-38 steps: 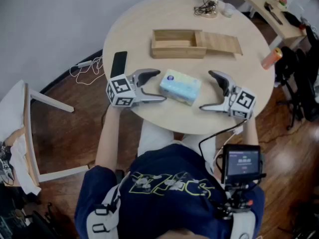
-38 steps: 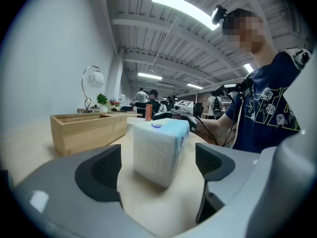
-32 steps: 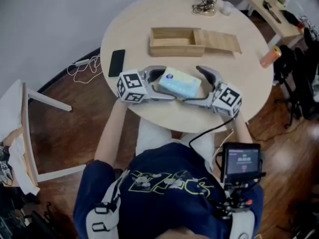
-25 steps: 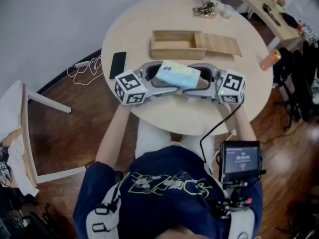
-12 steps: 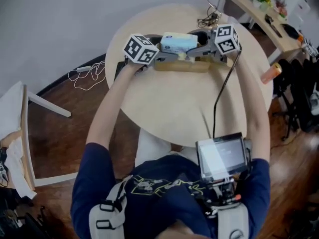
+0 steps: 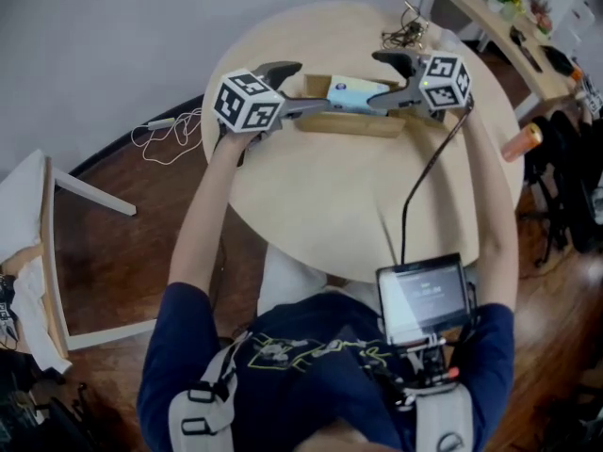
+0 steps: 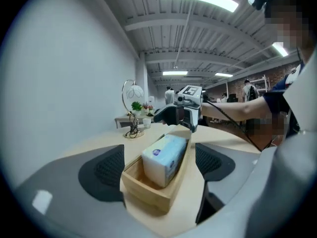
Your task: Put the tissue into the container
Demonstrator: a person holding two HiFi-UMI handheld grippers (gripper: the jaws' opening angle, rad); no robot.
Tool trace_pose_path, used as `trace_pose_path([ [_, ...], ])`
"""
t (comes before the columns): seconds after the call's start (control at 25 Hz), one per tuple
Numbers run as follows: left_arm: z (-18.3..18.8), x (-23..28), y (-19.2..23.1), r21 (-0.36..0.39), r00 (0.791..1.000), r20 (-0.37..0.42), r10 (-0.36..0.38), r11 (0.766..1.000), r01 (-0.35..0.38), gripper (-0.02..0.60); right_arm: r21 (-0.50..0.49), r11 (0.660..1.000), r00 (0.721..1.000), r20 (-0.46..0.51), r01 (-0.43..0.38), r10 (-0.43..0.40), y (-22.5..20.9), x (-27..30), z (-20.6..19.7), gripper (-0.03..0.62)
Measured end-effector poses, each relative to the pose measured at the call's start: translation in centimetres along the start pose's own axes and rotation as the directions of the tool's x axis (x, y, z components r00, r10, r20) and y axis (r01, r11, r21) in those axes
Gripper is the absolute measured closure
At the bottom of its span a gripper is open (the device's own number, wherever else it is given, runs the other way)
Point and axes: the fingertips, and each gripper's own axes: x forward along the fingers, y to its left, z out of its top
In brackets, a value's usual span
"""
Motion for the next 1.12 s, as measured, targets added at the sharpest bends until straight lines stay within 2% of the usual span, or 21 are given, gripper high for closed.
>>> trace_pose_path([
  [0.08,1.4,-2.6,-3.4,-0.012,0.993,0.112,-0.046,0.999,0.048,0.136,-0.057,0.998,0.998,0.048,0.041,-0.038,2.6,-2.6,1.0,0.080],
  [0.12,2.1,-4.0,-6.1,-0.014,0.979,0.185,-0.089,0.996,0.093,0.136,-0.120,0.990,0.995,0.080,0.068,-0.058,4.8,-3.8,1.0,0.080],
  [0.2,2.6,-6.0,-12.4,0.004,0.929,0.320,-0.184,0.981,0.193,0.136,-0.212,0.966,0.971,0.215,0.151,-0.105,10.6,-5.5,0.9,0.086],
  [0.24,2.1,-6.5,-15.4,0.025,0.906,0.359,-0.223,0.973,0.230,0.137,-0.183,0.963,0.947,0.288,0.198,-0.140,13.6,-5.9,0.6,0.086],
  [0.28,1.1,-6.7,-18.0,0.050,0.891,0.376,-0.255,0.966,0.255,0.137,-0.102,0.966,0.925,0.325,0.239,-0.195,15.8,-5.9,-0.3,0.105],
  [0.32,-0.2,-6.5,-20.0,0.069,0.885,0.372,-0.280,0.959,0.274,0.161,0.012,0.962,0.911,0.318,0.273,-0.263,17.1,-5.6,-2.0,0.192],
  [0.36,-1.6,-5.9,-21.3,0.068,0.888,0.351,-0.297,0.954,0.291,0.243,0.136,0.945,0.902,0.284,0.296,-0.324,17.6,-5.3,-3.8,0.297],
  [0.4,-2.9,-5.2,-21.9,0.048,0.899,0.320,-0.300,0.952,0.301,0.321,0.249,0.920,0.898,0.251,0.302,-0.362,17.8,-5.1,-5.2,0.458],
  [0.44,-4.2,-4.3,-21.9,0.017,0.915,0.283,-0.286,0.956,0.294,0.383,0.331,0.899,0.898,0.235,0.287,-0.373,18.0,-4.8,-6.0,0.592],
  [0.48,-5.4,-3.3,-21.5,-0.013,0.934,0.245,-0.260,0.962,0.272,0.425,0.371,0.893,0.905,0.234,0.254,-0.355,18.5,-4.5,-6.4,0.599],
  [0.52,-6.4,-2.5,-20.9,-0.034,0.950,0.211,-0.231,0.969,0.243,0.455,0.372,0.902,0.918,0.237,0.218,-0.319,19.1,-3.9,-6.6,0.599],
  [0.6,-7.5,-1.5,-20.3,-0.048,0.969,0.164,-0.184,0.980,0.194,0.577,0.326,0.927,0.941,0.212,0.184,-0.262,20.4,-2.5,-7.4,0.599],
  [0.72,-7.6,-1.0,-20.1,-0.040,0.975,0.140,-0.174,0.983,0.181,0.578,0.300,0.929,0.951,0.147,0.218,-0.271,20.8,-1.1,-7.9,0.599],
  [0.92,-7.8,-0.3,-19.7,-0.053,0.975,0.114,-0.192,0.979,0.199,0.578,0.279,0.931,0.921,0.243,0.233,-0.304,20.4,-2.0,-6.8,0.599],
  [1.12,-7.2,-1.6,-19.9,-0.014,0.962,0.193,-0.192,0.980,0.198,0.578,0.283,0.929,0.920,0.238,0.240,-0.310,20.0,-1.8,-6.8,0.599],
])
